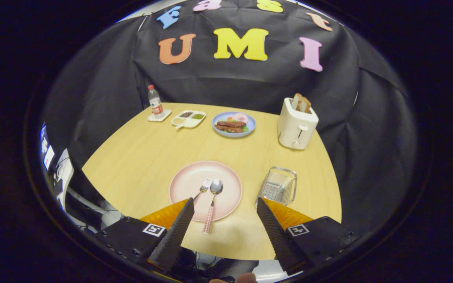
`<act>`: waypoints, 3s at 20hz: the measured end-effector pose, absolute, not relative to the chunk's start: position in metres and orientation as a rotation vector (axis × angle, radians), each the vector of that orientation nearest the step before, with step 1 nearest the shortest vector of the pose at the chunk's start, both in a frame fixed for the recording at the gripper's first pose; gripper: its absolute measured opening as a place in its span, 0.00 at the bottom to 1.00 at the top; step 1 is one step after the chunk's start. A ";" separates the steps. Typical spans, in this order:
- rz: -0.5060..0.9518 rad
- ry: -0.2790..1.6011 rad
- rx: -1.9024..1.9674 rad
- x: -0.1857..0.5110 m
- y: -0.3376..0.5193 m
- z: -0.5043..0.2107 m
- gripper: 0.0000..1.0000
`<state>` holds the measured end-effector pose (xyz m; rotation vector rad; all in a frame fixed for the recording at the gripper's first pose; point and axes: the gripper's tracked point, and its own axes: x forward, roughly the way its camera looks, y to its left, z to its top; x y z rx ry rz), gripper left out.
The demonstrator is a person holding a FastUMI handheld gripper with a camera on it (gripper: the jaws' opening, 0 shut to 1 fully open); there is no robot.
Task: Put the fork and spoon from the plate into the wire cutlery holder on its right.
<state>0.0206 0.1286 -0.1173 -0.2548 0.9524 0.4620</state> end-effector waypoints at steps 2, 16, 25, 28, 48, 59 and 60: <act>0.458 1.027 -0.286 0.015 0.132 -0.134 0.96; 0.424 1.420 -0.311 -0.021 0.132 -0.242 0.88; 0.432 1.477 -0.304 -0.025 0.140 -0.263 0.50; 0.419 1.499 -0.293 -0.027 0.138 -0.263 0.19; 0.392 1.323 -0.265 0.025 0.096 -0.139 0.00; 0.227 1.487 -0.275 0.038 0.001 -0.097 0.00; 0.225 1.513 -0.284 0.039 -0.003 -0.099 0.01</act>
